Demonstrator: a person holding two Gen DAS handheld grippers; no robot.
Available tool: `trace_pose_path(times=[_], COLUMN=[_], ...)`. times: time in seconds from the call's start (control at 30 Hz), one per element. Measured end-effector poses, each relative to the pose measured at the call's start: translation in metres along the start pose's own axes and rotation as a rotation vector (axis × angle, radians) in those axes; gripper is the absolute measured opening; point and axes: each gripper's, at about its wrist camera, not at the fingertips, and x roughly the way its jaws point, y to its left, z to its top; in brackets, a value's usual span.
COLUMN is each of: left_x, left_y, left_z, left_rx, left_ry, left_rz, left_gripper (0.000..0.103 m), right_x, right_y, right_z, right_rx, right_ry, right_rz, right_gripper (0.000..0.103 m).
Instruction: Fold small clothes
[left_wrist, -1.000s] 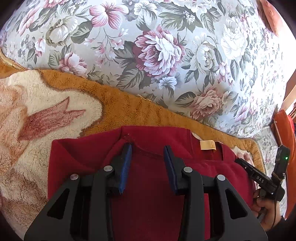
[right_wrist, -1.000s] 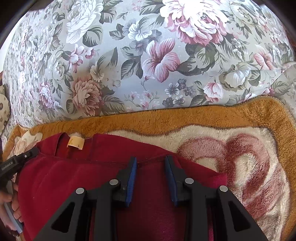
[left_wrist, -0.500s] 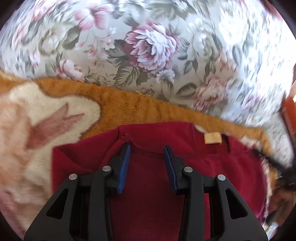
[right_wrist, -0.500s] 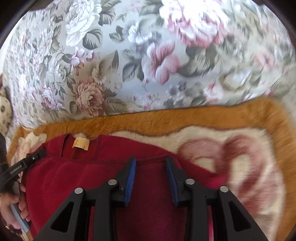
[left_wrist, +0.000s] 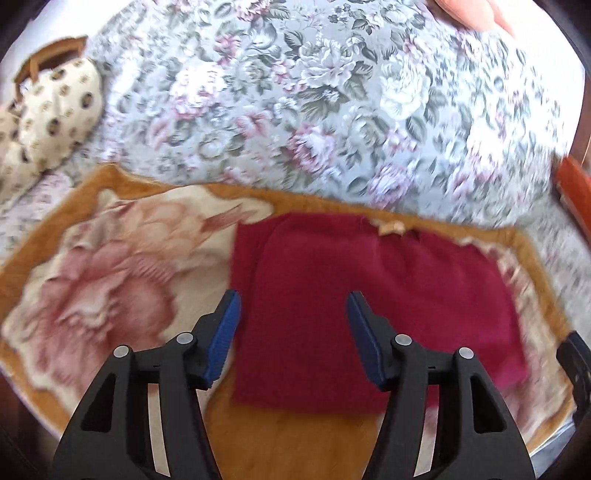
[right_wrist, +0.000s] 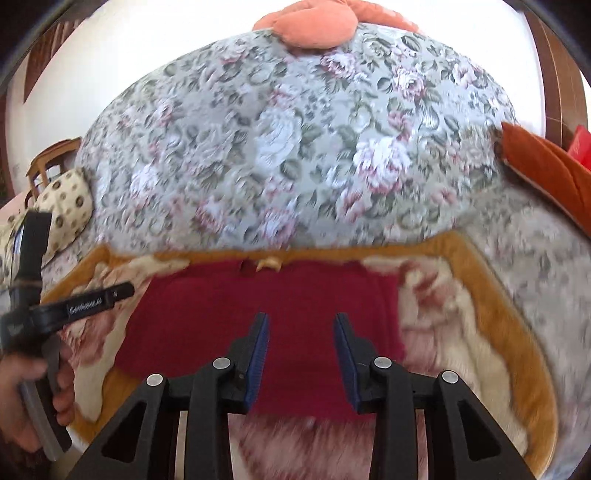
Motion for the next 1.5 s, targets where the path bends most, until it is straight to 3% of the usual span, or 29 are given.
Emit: trace_pose_path(times=[0.03,0.2,0.33,0.47,0.53,0.6,0.77,0.83,0.93,1.03,1.1,1.2,1.27,1.3,1.33,1.4,1.5], left_x=[-0.002,0.003,0.003,0.019,0.029,0.040,0.052,0.063,0.076,0.081,0.083,0.085,0.090,0.093,0.095,0.088,0.072], left_y=[0.002,0.025,0.033,0.063,0.077,0.081,0.059,0.055,0.057,0.056,0.064,0.083,0.088,0.088,0.088,0.086,0.074], left_z=[-0.008,-0.045,-0.067,-0.095,-0.099,-0.098,-0.081,-0.078,-0.073,-0.068,-0.069,-0.076,-0.080,-0.082,-0.083,-0.080,-0.070], left_rx=[0.000,-0.042,-0.120,-0.429,-0.518,-0.547,-0.457,-0.472,-0.528,-0.567,-0.619,-0.728,-0.762,-0.770,-0.776,-0.757,-0.657], left_ry=[0.006,0.109,0.156,0.248,0.252,0.272,0.275,0.286,0.242,0.191,0.156,0.119,0.144,0.161,0.176,0.162,0.118], left_rz=[0.017,0.005,-0.116,-0.436,-0.491,-0.531,-0.431,-0.411,-0.433,-0.429,-0.465,-0.506,-0.510,-0.523,-0.524,-0.479,-0.370], left_gripper=[0.073,0.075,0.075,0.074,0.074,0.074,0.075,0.077,0.086,0.086,0.086,0.061,0.027,0.021,0.016,0.015,0.015], right_x=[-0.004,0.001,0.009,0.014,0.014,0.016,0.026,0.028,0.028,0.030,0.031,0.033,0.034,0.034,0.035,0.037,0.038], right_y=[0.007,0.025,0.025,0.021,0.019,0.019,0.029,0.032,0.030,0.026,0.026,0.028,0.030,0.031,0.033,0.035,0.034], right_z=[-0.016,-0.051,-0.054,-0.055,-0.055,-0.055,-0.055,-0.056,-0.057,-0.057,-0.057,-0.057,-0.057,-0.057,-0.057,-0.058,-0.058], right_rx=[-0.010,-0.033,-0.041,-0.032,-0.023,-0.021,-0.071,-0.088,-0.081,-0.062,-0.057,-0.064,-0.075,-0.081,-0.088,-0.099,-0.094], right_ry=[0.012,0.078,0.112,0.133,0.136,0.141,0.172,0.181,0.183,0.191,0.200,0.207,0.209,0.211,0.214,0.222,0.232], right_rz=[-0.001,-0.030,-0.059,-0.064,-0.064,-0.070,-0.093,-0.093,-0.086,-0.079,-0.078,-0.083,-0.089,-0.093,-0.097,-0.099,-0.097], right_gripper=[0.034,0.035,0.035,0.035,0.035,0.035,0.034,0.034,0.034,0.034,0.035,0.034,0.034,0.034,0.034,0.034,0.034])
